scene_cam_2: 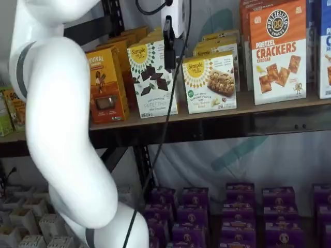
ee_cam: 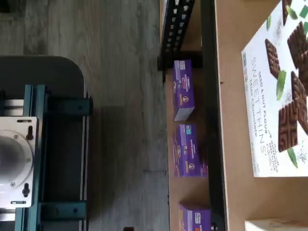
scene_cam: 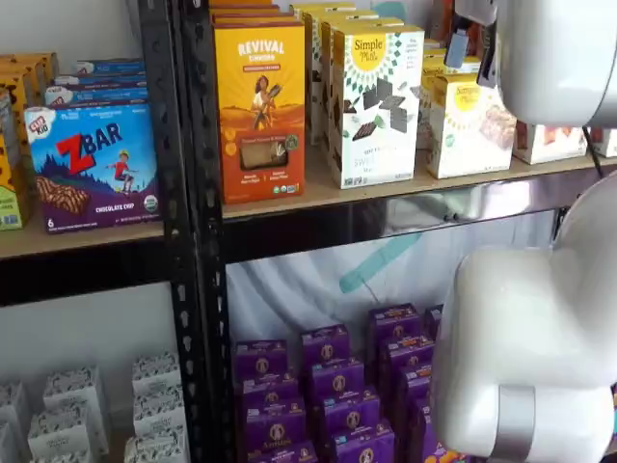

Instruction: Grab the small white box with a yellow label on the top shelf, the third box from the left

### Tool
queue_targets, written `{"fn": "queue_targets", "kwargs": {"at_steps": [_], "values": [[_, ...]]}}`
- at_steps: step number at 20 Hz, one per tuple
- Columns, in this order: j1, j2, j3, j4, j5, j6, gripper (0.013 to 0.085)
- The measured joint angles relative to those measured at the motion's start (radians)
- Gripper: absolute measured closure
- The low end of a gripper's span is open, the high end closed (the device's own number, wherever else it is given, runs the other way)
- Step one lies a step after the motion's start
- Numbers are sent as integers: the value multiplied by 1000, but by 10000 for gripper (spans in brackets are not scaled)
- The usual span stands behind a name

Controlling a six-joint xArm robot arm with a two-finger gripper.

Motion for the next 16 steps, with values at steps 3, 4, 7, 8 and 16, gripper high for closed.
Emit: {"fn": "queue_targets", "kwargs": {"at_steps": [3, 4, 7, 8, 16], "values": [[-4, -56, 69, -18, -50, -14, 130], [-10, -67, 83, -16, -56, -19, 130], [-34, -93, 117, 9, -76, -35, 130], [-45, -101, 128, 24, -87, -42, 130], [-126, -116, 173, 157, -205, -91, 130]]}}
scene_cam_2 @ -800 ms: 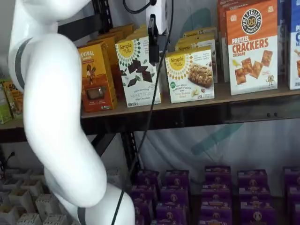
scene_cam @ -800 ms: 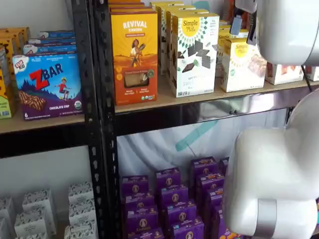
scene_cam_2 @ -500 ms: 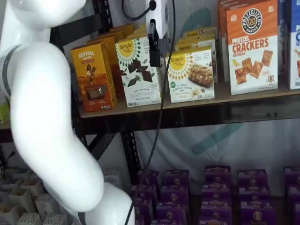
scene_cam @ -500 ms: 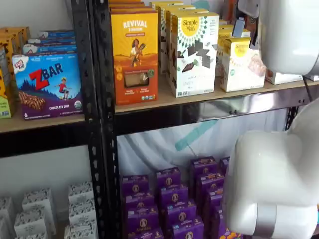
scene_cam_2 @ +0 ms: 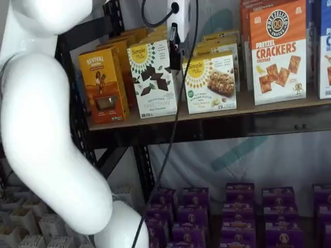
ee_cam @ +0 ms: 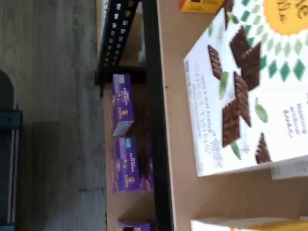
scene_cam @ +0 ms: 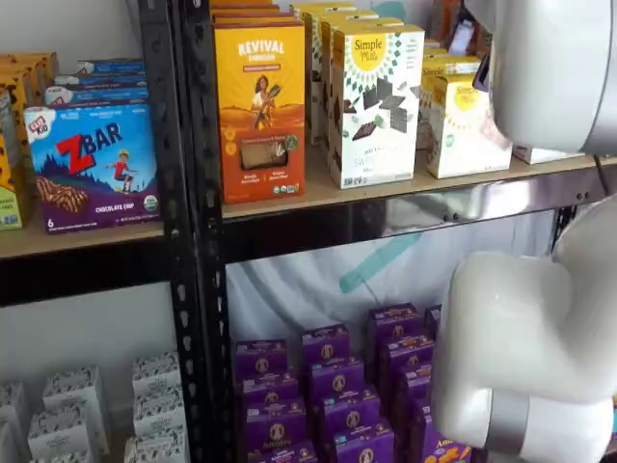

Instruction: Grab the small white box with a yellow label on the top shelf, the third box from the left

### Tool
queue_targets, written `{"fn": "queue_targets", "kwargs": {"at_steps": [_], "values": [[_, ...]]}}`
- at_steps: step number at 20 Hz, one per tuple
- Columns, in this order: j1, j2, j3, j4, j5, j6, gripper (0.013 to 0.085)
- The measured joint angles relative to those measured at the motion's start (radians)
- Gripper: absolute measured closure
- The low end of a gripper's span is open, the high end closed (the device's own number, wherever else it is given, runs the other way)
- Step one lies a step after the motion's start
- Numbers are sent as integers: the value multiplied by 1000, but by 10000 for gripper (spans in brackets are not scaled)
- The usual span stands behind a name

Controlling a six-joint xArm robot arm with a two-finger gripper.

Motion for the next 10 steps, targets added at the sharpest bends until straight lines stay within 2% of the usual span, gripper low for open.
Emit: {"fn": "queue_targets", "kwargs": {"at_steps": [4, 10], "values": [[-7, 41, -35, 3, -17, -10, 130], [10, 108, -86, -48, -28, -17, 130]]}}
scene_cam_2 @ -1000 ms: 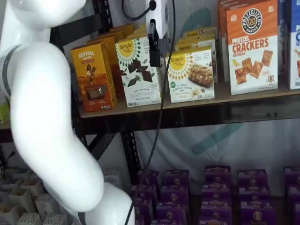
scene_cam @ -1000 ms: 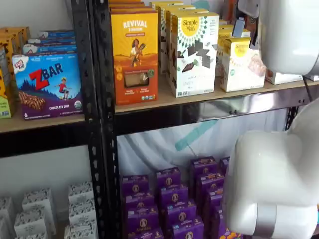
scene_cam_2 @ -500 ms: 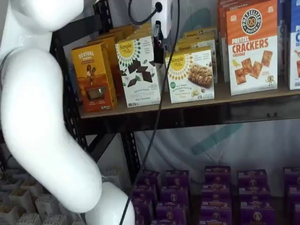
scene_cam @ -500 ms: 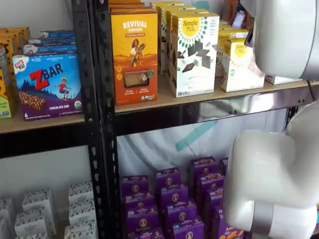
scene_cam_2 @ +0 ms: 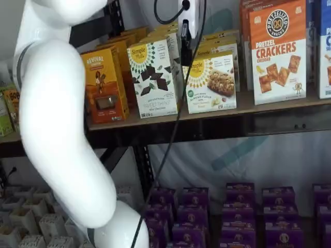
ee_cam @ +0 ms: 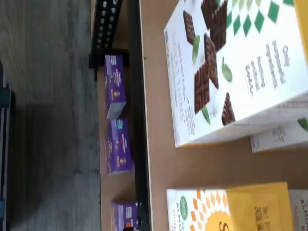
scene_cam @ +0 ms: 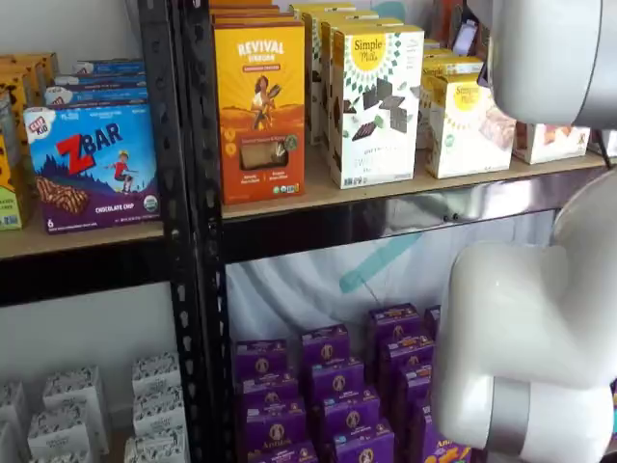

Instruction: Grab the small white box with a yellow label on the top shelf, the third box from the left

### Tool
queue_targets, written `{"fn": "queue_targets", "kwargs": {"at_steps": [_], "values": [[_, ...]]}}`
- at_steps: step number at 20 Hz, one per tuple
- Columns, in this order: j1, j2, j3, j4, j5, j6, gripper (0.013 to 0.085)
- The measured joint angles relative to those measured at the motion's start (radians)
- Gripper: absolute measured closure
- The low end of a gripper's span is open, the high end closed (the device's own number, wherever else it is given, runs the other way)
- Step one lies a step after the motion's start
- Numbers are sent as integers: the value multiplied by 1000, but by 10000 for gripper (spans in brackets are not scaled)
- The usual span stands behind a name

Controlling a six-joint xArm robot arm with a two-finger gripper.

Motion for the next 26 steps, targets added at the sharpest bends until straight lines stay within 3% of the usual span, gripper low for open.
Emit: {"fn": "queue_targets", "kwargs": {"at_steps": [14, 21, 26], "values": [[35, 50, 29, -39, -94, -1, 130], [87, 121, -62, -157, 18, 35, 130], [110, 134, -74, -192, 35, 52, 130]]}}
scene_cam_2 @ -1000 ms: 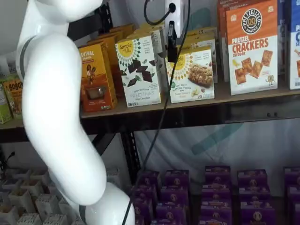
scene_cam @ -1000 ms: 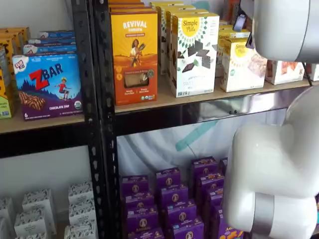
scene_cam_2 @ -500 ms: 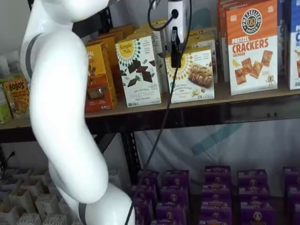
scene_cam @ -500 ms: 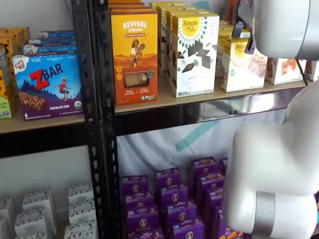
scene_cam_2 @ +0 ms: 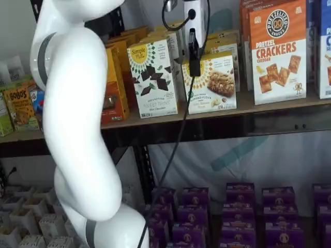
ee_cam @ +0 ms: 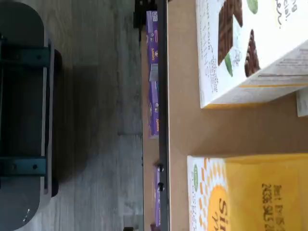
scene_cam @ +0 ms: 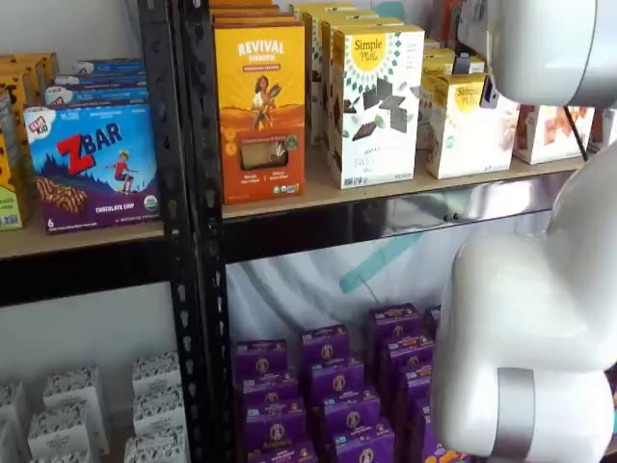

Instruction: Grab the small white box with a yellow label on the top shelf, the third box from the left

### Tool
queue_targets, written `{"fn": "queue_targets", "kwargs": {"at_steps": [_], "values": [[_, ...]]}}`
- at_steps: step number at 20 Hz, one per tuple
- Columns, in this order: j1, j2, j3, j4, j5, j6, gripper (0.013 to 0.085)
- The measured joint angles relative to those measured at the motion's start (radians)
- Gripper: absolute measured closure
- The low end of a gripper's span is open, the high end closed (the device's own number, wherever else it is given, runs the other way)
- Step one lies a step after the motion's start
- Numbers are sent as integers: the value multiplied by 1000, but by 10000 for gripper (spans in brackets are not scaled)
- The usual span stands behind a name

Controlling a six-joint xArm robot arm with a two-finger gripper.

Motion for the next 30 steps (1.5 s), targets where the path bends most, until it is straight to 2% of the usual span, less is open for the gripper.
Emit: {"fn": "queue_targets", "kwargs": {"at_steps": [6, 14, 16, 17, 18, 21, 22, 26, 28, 29, 30], "values": [[18, -6, 14, -26, -14, 12, 130], [6, -10, 25, -18, -39, 1, 130], [4, -6, 20, -20, -35, -1, 210], [4, -6, 20, -21, -37, -2, 210], [4, -7, 22, -21, -39, -2, 250], [0, -8, 26, -13, -45, -5, 290], [-1, -9, 27, -9, -47, -6, 330], [-4, -11, 31, -1, -57, -7, 330], [-3, -10, 30, 1, -57, -7, 410], [-3, -10, 30, 1, -57, -7, 410], [-3, -10, 30, 1, -57, -7, 450]]}}
